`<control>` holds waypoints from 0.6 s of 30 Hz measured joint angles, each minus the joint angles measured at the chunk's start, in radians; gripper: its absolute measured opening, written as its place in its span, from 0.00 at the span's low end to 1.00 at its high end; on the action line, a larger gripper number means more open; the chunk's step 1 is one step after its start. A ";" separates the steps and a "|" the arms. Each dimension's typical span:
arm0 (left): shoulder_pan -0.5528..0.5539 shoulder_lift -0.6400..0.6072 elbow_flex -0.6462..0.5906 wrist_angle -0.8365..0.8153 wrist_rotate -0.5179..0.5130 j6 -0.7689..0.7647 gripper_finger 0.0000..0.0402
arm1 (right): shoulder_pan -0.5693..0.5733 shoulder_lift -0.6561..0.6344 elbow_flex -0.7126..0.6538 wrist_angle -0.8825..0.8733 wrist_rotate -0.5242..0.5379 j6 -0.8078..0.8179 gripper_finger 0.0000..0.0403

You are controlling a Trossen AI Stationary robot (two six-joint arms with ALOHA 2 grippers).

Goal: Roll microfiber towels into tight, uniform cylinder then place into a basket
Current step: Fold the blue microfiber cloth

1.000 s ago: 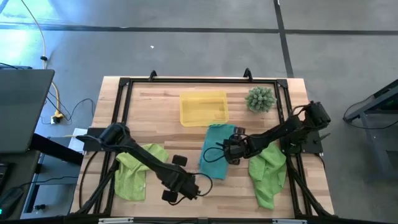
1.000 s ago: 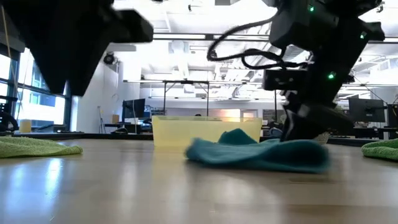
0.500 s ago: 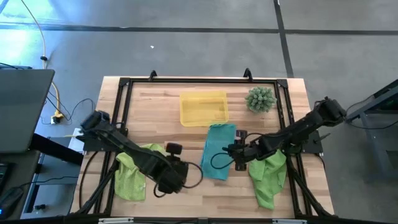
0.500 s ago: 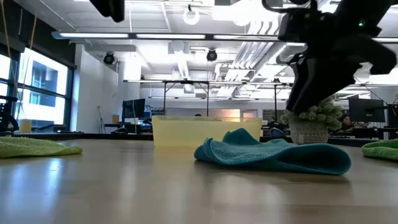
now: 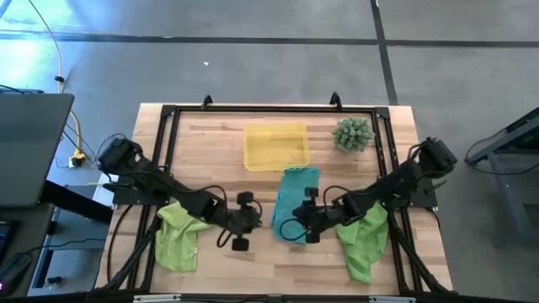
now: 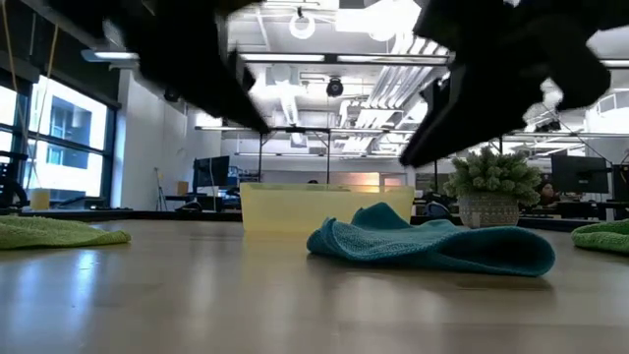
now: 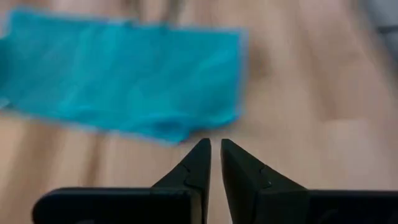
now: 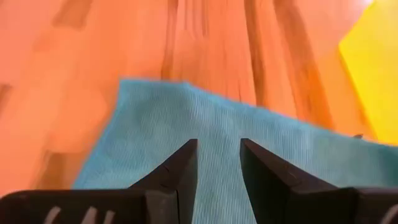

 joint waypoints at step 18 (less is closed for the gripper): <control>0.085 0.274 -0.030 0.332 -0.032 0.010 0.00 | -0.087 0.210 0.000 0.120 -0.012 0.013 0.28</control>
